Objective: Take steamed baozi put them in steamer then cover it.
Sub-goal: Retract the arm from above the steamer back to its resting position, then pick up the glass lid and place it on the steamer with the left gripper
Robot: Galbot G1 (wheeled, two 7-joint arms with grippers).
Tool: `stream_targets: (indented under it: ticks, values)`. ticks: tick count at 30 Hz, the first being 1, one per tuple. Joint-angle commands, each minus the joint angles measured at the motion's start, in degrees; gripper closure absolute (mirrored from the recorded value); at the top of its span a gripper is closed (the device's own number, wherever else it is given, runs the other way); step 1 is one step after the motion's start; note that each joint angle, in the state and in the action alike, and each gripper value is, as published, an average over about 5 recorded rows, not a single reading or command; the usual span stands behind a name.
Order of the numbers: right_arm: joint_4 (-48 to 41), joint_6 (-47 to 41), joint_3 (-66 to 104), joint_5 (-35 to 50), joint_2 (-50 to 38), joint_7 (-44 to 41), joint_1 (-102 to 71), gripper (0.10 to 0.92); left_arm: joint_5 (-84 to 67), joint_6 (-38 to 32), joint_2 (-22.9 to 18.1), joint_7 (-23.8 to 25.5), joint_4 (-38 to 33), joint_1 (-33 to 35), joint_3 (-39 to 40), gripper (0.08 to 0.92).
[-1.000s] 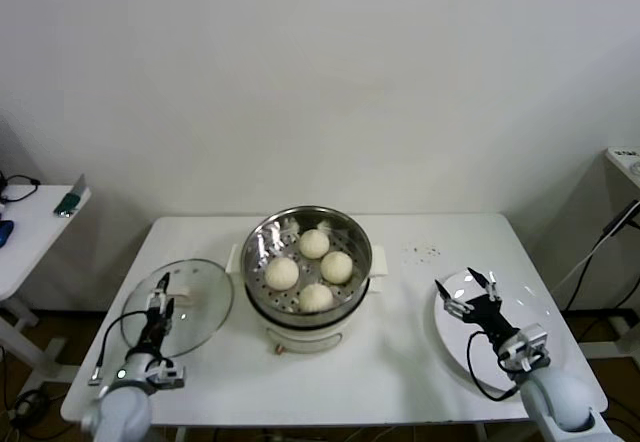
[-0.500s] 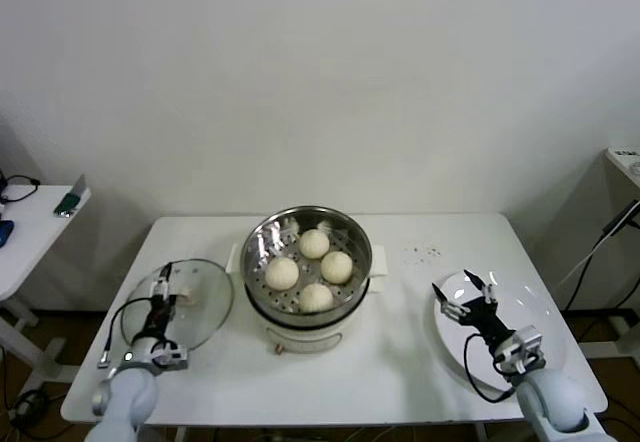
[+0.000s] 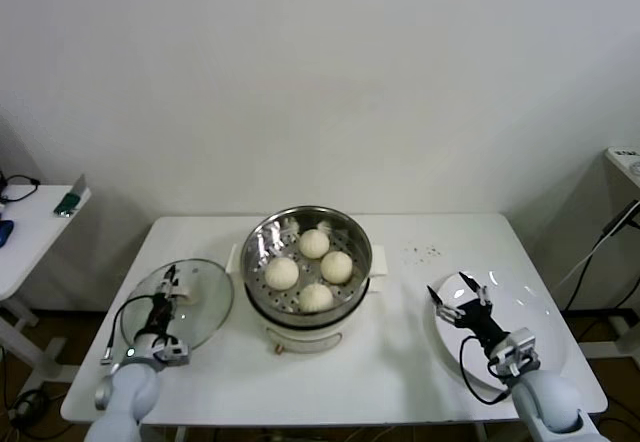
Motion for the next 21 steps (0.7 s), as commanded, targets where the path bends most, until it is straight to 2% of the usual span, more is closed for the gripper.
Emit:
stream_targets:
  ticks: [1,6,11,18,21]
  values:
    - [-0.26,0.27,0.13,-0.71,0.30,-0.19,0.05,0.203,-0.90,-0.61,0.03,0.49,0.44,-0.53,-0.01,0.536]
    - [-0.67,0.67,0.53,-0.90,0.33,-0.38,0.03,0.203,-1.97,-0.52,0.47,0.82,-1.77,0.56,-0.07,0.683]
    - [-1.10,0.96,0.71,-1.00,0.27,-0.42,0.25,0.203,-4.66,0.78,1.70,1.87,-7.74,3.36,-0.08,0.818]
    - [-1.57,1.13,0.87,-1.01,-0.01,-0.44,0.77,0.203,-7.56,4.57,3.83,3.64,-21.32,10.15,-1.23,0.846]
    - [-1.90,1.14,0.77,-0.95,-0.24,-0.44,1.17,0.203,-7.61,8.74,4.80,4.73,-28.37,14.16,-1.81,0.846]
